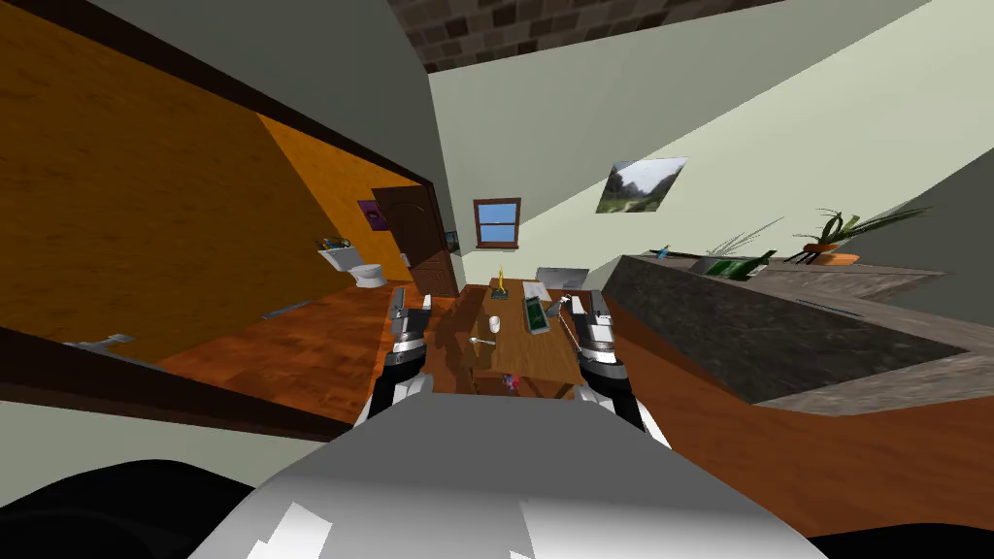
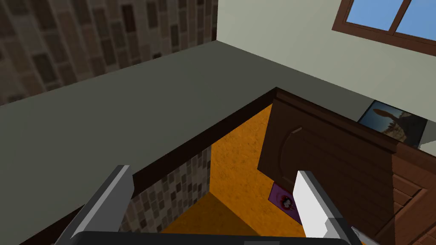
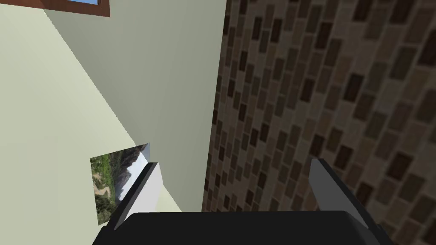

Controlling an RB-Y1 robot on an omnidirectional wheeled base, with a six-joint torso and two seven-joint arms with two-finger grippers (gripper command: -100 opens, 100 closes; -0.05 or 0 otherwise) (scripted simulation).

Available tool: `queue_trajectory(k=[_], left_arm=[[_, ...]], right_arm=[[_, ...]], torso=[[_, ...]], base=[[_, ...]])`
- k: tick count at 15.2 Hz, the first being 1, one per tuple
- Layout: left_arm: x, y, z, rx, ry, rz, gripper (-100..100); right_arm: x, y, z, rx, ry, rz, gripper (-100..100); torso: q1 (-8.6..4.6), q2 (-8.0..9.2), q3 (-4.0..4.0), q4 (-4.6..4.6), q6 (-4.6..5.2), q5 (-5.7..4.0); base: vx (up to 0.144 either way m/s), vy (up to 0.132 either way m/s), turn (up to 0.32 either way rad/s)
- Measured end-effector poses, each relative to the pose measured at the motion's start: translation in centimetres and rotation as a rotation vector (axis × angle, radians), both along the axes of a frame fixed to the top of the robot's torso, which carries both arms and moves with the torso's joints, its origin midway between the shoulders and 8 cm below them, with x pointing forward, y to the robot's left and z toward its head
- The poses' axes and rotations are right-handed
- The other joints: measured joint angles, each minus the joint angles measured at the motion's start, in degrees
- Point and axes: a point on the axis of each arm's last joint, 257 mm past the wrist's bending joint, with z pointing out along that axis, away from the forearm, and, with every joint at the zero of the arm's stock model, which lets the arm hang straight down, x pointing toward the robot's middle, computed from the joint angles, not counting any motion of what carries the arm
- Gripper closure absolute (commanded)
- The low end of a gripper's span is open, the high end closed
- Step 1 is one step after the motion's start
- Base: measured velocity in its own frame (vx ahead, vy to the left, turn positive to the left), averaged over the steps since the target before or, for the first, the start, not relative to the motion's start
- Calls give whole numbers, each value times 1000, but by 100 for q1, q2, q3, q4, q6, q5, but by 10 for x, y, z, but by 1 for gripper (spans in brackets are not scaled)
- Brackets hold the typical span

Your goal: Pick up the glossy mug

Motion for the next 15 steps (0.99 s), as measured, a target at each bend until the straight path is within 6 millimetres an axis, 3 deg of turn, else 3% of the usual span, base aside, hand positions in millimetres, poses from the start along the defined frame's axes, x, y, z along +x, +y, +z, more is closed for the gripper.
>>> queue_trajectory(k=[7,15], left_arm=[[23,16,-32,53,129,-28,-100],[50,57,-80,67,320,-13,-100]], right_arm=[[0,0,0,0,0,0,0],[0,0,0,0,0,0,0]], torso=[[3,25,15,6,2,0],[5,13,7,3,4,1]], base=[[-63,-4,-220],[-31,-4,-277]])
